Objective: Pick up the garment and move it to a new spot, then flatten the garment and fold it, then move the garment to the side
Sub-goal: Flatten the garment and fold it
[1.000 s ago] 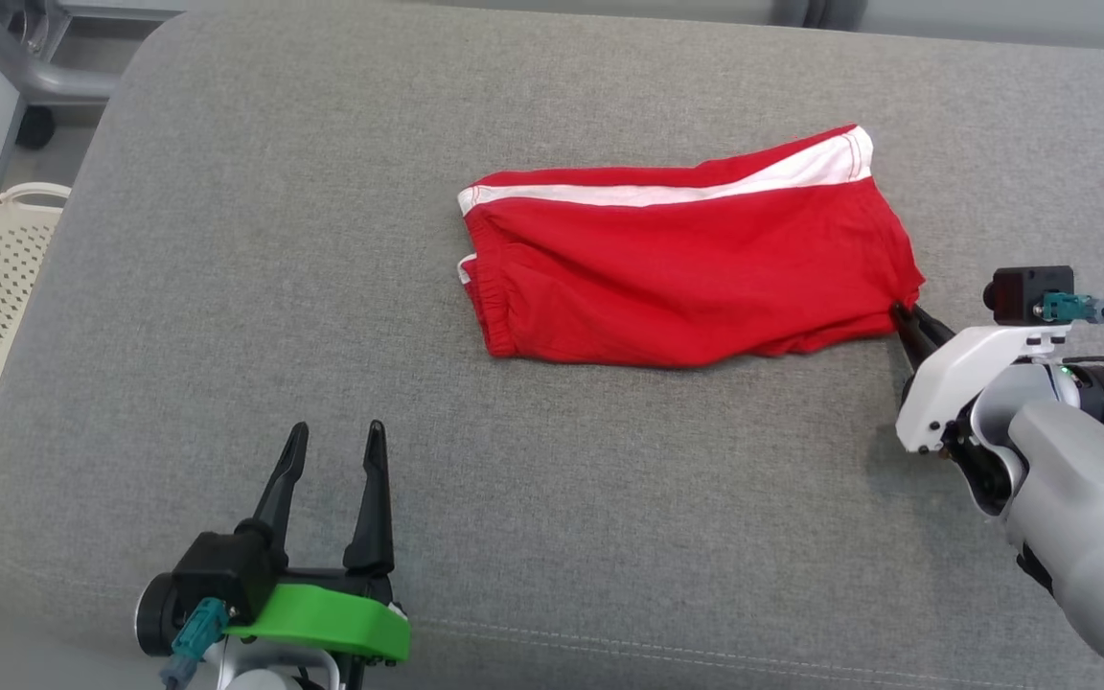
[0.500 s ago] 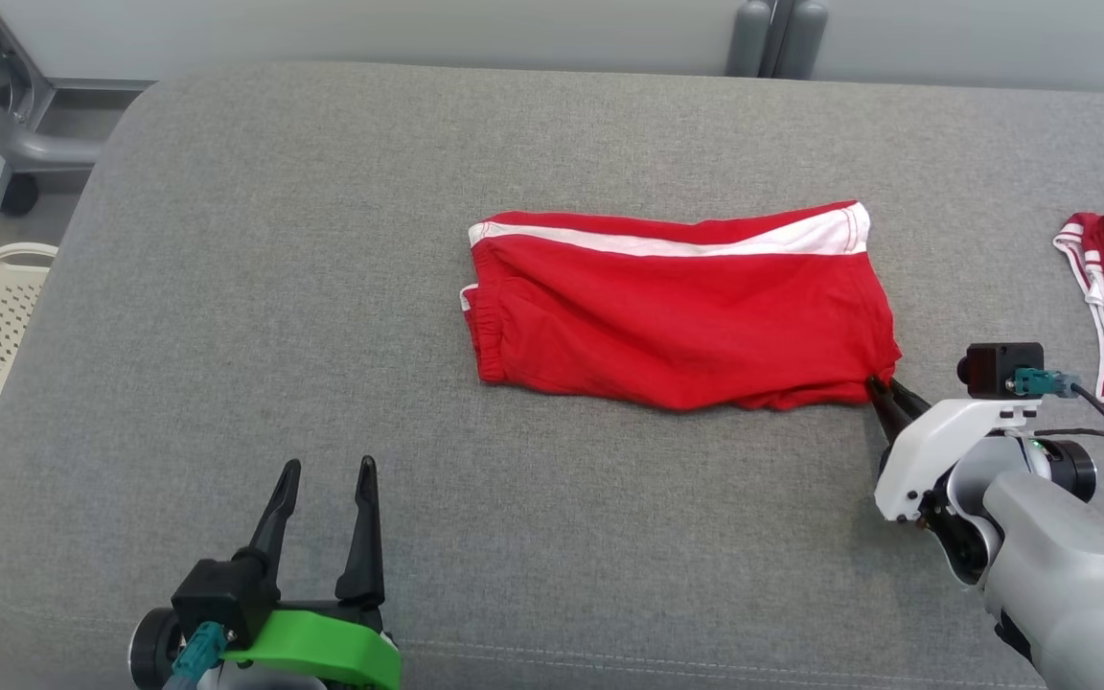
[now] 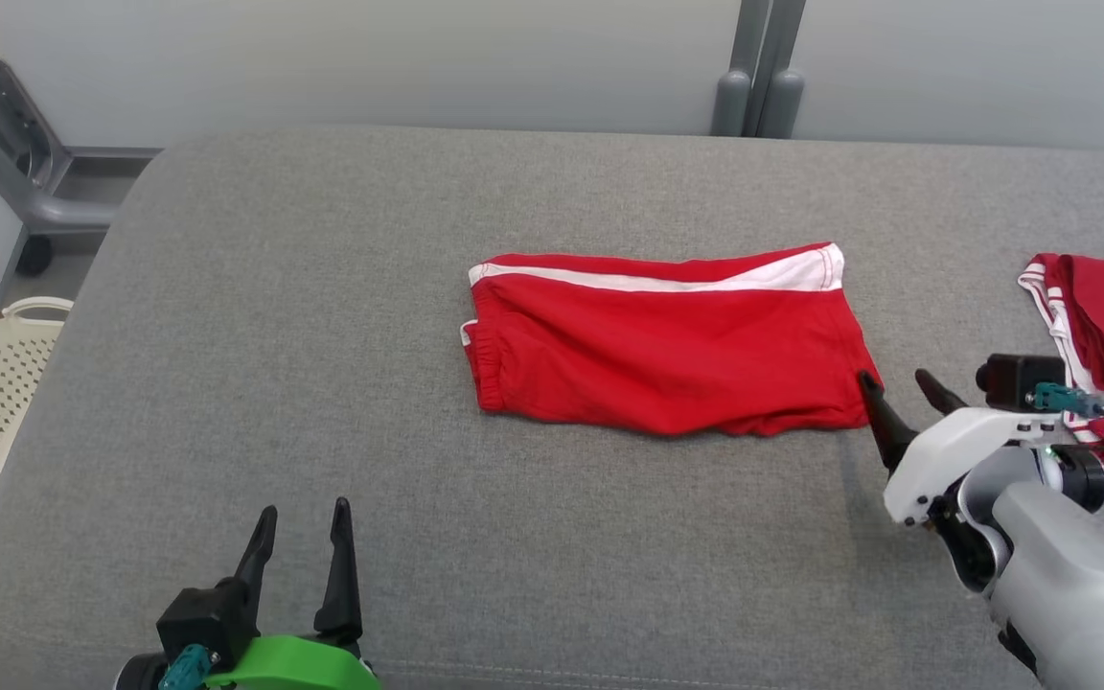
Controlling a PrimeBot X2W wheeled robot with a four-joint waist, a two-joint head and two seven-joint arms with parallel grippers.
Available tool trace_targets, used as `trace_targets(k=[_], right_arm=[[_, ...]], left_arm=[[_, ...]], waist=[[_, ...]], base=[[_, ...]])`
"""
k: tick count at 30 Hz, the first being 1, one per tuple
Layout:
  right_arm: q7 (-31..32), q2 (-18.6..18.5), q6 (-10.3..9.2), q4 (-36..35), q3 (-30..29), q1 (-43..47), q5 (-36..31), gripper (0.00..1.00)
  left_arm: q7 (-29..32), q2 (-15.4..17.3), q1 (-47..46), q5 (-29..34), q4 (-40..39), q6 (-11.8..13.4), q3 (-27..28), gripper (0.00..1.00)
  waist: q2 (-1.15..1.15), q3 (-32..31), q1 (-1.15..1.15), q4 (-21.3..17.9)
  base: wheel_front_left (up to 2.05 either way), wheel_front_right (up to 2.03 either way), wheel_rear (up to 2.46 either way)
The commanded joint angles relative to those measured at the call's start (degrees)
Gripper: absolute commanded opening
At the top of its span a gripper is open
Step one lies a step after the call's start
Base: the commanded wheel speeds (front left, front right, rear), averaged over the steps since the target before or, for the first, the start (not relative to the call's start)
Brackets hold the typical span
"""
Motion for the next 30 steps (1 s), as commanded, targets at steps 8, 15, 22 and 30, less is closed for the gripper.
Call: trace_targets(k=[8, 15, 22, 30], right_arm=[[-0.3, 2.3, -0.06, -15.3, -19.8, 10.9, -18.1, 1.00], [-0.3, 11.1, -0.06, -31.6, -33.9, 23.8, -32.9, 1.00], [0.5, 14.8, -0.06, -38.3, -35.8, 31.0, -36.9, 1.00], [2.6, 15.5, -0.06, -40.4, -34.9, 34.9, -38.7, 1.00]], left_arm=[[1.9, 1.4, 2.0, -1.0, 0.0, 2.0, 1.5, 1.00], [3.1, 2.5, 1.3, -1.4, -1.0, 3.2, 2.5, 1.00], [3.5, 3.3, 1.7, -2.7, -0.5, 3.6, 4.0, 1.00], [4.4, 4.5, 3.1, -5.0, 1.1, 1.1, 4.0, 1.00]], waist=[[0.00, -4.4, 0.00, -1.7], [0.00, -5.7, 0.00, -2.8], [0.00, -6.6, 0.00, -3.8], [0.00, -7.7, 0.00, -5.2]], base=[[0.00, 0.00, 0.00], [0.00, 0.00, 0.00], [0.00, 0.00, 0.00], [0.00, 0.00, 0.00]])
